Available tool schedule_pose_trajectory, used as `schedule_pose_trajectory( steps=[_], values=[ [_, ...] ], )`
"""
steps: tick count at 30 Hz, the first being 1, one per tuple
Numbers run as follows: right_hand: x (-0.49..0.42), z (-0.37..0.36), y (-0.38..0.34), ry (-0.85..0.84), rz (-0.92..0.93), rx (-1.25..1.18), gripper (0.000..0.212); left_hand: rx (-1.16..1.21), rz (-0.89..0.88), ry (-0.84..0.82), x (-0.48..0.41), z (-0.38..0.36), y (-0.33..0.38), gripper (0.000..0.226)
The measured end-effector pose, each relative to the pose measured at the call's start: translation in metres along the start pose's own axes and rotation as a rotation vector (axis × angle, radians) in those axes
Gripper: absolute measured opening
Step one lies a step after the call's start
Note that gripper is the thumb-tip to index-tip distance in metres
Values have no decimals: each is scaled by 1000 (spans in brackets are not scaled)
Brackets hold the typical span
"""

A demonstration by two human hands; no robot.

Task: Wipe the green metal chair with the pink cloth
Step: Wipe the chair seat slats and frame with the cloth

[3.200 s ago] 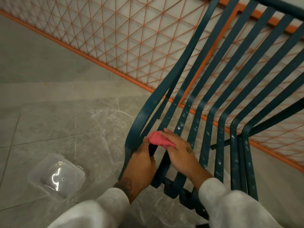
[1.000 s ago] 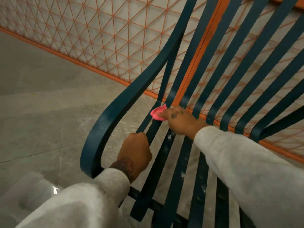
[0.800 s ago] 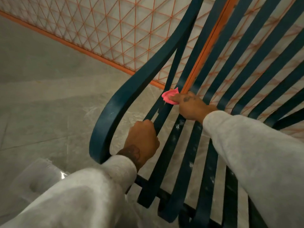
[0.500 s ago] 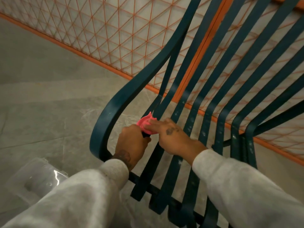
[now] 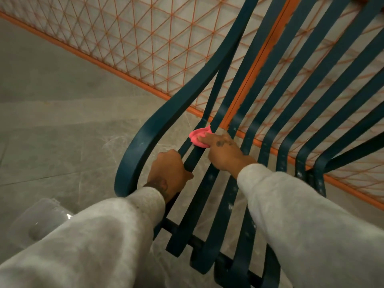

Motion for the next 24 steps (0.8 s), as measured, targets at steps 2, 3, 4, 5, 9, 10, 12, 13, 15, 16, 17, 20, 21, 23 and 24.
schedule_pose_trajectory(
  steps=[2, 3, 4, 5, 9, 10, 12, 13, 15, 16, 17, 20, 21, 23, 24],
  values=[
    [26, 0, -14, 15, 55, -39, 79, 20, -19, 27, 3, 2, 0, 27],
    [39, -2, -24, 26, 123, -44, 80, 30, -26, 42, 5, 3, 0, 27],
    [50, -5, -32, 21, 211, -34, 79, 38, -34, 57, 7, 4, 1, 26],
    [59, -6, -37, -5, 283, -26, 78, 44, -33, 56, 8, 5, 2, 26],
    [72, 21, -20, -78, 147, -458, 54, -69, -96, 26, 12, 12, 17, 22],
    [73, 32, -10, -42, 49, -625, 44, -126, -122, 20, 12, 12, 22, 22],
    [73, 54, 26, 79, -191, -819, 29, -176, -160, 50, 11, 15, 35, 20],
    [72, 58, 45, 116, -299, -891, 30, -160, -169, 57, 11, 14, 40, 18],
    [68, 66, 81, 187, -417, -972, 37, -58, -184, 68, 9, 13, 55, 25],
    [67, 69, 92, 211, -434, -965, 36, -3, -204, 67, 10, 11, 62, 31],
    [64, 73, 102, 227, -433, -941, 34, 33, -236, 69, 9, 8, 69, 35],
    [56, 84, 115, 251, -390, -858, 26, 68, -213, 17, 14, 0, 75, 37],
    [50, 84, 117, 252, -372, -821, 26, 77, -190, -24, 16, -6, 72, 39],
    [39, 88, 116, 248, -318, -726, 24, 91, -140, -120, 21, -17, 65, 33],
    [32, 88, 115, 247, -293, -698, 24, 90, -125, -154, 23, -22, 62, 27]
  ],
)
Point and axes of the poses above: each hand's wrist, its own x-axis away from the middle knuckle, its own z-axis out of the back of the hand, y = z × x, the point moved 8 cm from there along -x, towards the middle knuckle, and after that the axes turned 8 degrees about y, right-handed, at the moved point
